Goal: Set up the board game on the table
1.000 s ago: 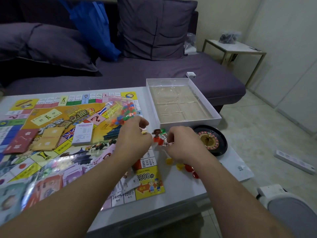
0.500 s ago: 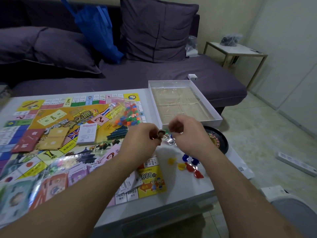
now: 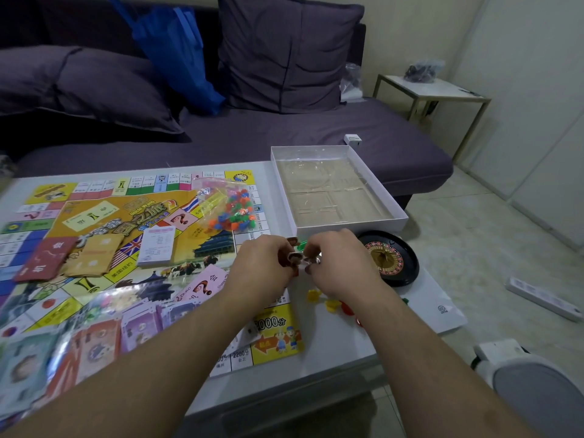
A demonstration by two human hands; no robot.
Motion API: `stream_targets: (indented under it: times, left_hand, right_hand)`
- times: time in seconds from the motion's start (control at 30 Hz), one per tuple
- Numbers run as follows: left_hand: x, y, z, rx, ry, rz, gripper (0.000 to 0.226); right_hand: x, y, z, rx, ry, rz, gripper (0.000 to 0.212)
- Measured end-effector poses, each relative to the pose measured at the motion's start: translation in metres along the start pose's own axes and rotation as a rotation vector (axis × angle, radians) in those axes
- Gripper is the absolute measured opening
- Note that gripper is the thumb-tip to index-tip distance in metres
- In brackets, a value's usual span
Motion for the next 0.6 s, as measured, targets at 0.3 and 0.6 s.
stream_targets:
  times: [0.3,0.6]
  left_hand:
    - [0.001,-0.0034,-0.0047,-0.015,-0.017,-0.003,0.02]
    - [0.0003,-0.0046,-0.0052,-0.022,-0.034,-0.001,0.022]
  right_hand:
    - [-0.0028,0.0027,0.0013,0.023,0.087,-0.154,0.025]
    - [-0.0072,-0.0049,-0.0018,-0.021,0.093,-0.073,0.023]
Point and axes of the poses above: each hand's wrist, its own z-axis towards the middle knuckle, its own y-axis out of the palm, x = y × z, the point moved 1 cm from there along z, towards the middle knuckle, and after that the axes turned 2 degrees about -x, right-handed, at the moved point
